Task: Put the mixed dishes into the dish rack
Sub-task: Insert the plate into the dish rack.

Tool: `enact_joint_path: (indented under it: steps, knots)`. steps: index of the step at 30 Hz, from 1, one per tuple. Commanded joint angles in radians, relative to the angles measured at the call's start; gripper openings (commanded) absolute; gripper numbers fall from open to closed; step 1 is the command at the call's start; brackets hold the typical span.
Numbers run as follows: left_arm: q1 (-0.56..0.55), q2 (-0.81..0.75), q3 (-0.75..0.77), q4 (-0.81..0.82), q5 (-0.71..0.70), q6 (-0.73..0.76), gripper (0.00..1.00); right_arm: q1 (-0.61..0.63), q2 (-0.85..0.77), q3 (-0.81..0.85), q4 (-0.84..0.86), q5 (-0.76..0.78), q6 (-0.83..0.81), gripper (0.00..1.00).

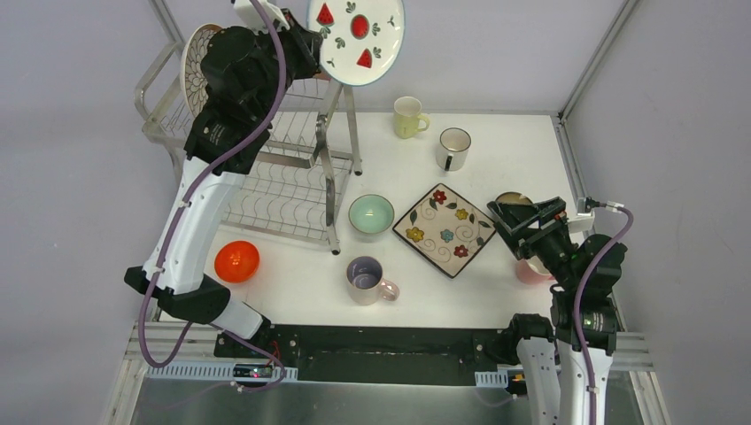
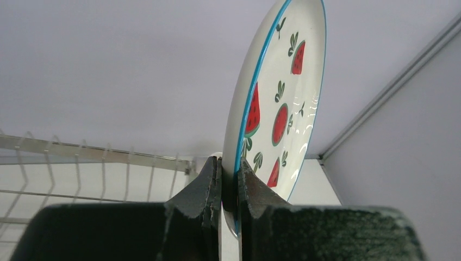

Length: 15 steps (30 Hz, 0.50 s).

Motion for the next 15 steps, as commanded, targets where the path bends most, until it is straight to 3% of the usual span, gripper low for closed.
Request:
enact_joint_path:
  steps: [1,15]
  knots:
    - [0.022,-0.074,0.091,0.203,-0.096,0.118,0.00,0.008,0.006,0.039,0.002,0.010,-0.018,1.00]
    - [0.049,-0.090,0.101,0.253,-0.269,0.487,0.00,0.009,0.020,0.048,-0.021,0.017,-0.019,1.00]
